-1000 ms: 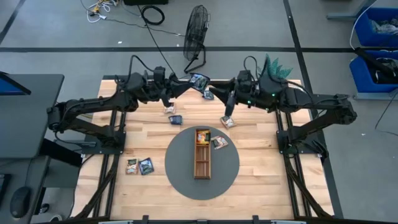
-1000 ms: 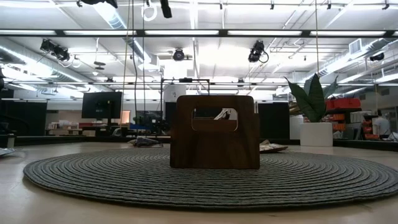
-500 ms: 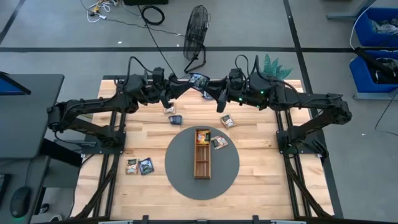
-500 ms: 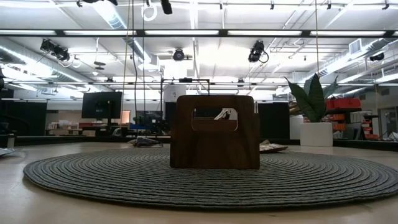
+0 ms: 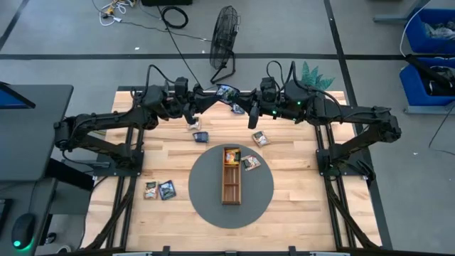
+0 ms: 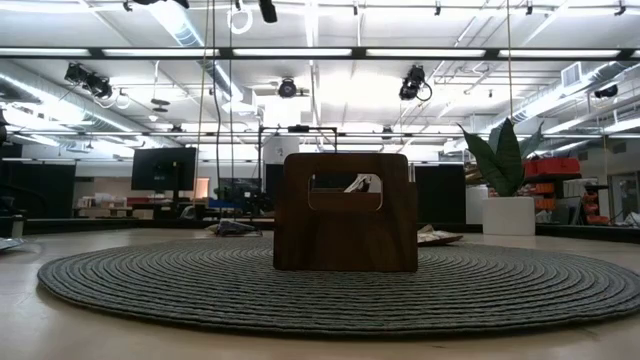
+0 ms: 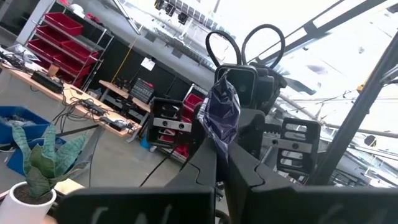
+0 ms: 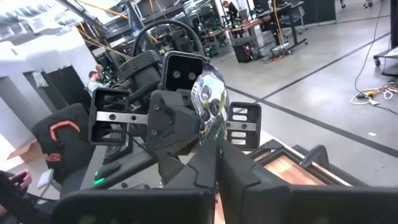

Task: Pick & Place Tea
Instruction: Put the purple tea bag into the middle section of the wooden organizer

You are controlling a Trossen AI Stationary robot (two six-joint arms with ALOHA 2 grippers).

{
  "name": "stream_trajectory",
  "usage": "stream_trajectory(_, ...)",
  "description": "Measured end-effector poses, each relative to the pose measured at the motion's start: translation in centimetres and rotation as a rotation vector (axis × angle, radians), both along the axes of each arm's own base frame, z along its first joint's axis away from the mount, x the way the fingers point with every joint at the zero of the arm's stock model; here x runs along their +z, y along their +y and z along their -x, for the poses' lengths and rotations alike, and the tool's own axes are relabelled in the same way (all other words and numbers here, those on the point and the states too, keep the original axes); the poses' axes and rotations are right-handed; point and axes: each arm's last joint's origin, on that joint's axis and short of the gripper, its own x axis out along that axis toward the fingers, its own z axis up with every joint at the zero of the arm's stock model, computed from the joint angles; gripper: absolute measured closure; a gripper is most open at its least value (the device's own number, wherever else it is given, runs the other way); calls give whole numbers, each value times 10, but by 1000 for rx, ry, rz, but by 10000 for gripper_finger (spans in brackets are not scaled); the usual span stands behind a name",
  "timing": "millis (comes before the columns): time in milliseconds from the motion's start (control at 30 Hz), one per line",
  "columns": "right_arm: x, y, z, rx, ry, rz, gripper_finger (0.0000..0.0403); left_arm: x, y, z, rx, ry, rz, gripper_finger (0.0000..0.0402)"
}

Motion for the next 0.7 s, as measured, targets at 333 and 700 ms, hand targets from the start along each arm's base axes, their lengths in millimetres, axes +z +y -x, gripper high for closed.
stream_trajectory(333, 1, 1, 2, 18, -2, -17, 401, -1, 1, 0, -1, 10, 5, 349)
stream_trajectory(700, -7, 5, 29, 70, 183, -197, 402, -5, 20, 6, -160, 78, -65, 272)
